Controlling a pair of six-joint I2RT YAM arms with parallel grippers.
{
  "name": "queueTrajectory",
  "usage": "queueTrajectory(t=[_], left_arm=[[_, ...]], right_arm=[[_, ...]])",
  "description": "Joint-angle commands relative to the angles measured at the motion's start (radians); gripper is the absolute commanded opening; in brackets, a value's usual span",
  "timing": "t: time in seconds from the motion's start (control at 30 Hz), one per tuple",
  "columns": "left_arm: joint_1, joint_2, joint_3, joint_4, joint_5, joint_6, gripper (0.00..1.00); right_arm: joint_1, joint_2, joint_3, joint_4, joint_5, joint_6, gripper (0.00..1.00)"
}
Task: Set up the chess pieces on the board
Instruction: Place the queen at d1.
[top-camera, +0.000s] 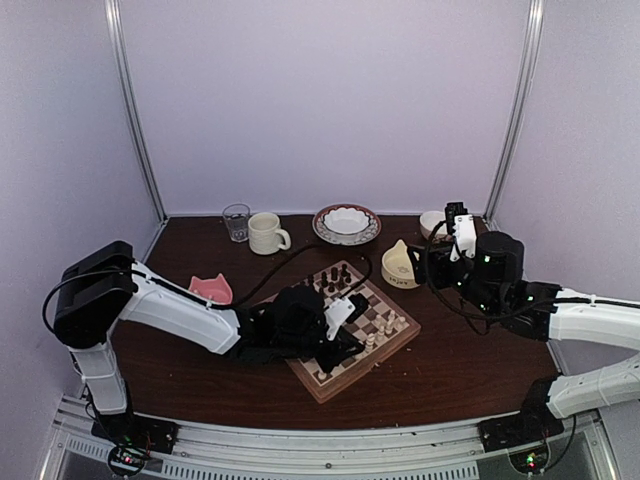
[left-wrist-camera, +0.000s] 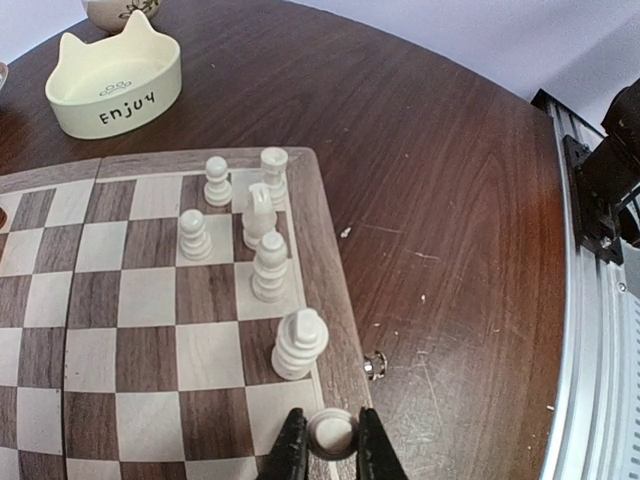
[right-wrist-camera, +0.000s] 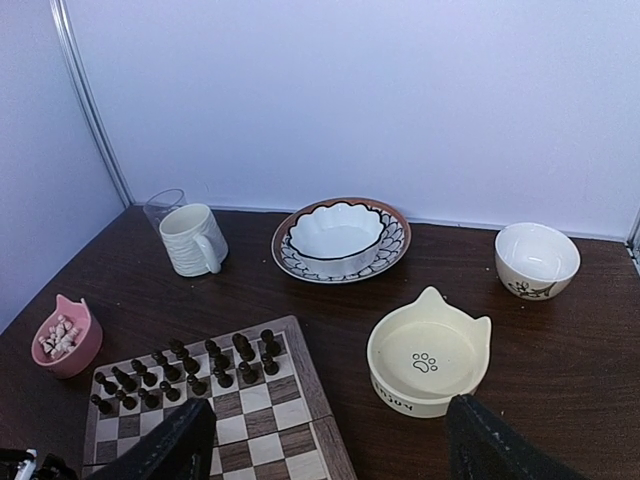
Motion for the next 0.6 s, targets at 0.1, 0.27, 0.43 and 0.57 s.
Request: queueTrajectory(t=[0.1, 0.27, 0.43, 0.57], left_arm=[[-0.007, 0.024, 0.04, 0.044, -0.001, 0.019, 0.0], [-0.007, 0.029, 0.049, 0.029, -0.021, 0.021, 0.0], [-0.007, 0.039, 0.064, 0.008, -0.023, 0.024, 0.0], [-0.007, 0.045, 0.068, 0.003, -0.032, 0.026, 0.0]], right_arm=[[-0.004, 0.0, -0.014, 0.03, -0.019, 0.0, 0.82], [-0.004, 0.0, -0.015, 0.033, -0.024, 0.0, 0.82], [-0.004, -0.003, -0.019, 0.038, -0.03, 0.0, 0.82], [-0.004, -0.001, -0.019, 0.039, -0.032, -0.001, 0.82]])
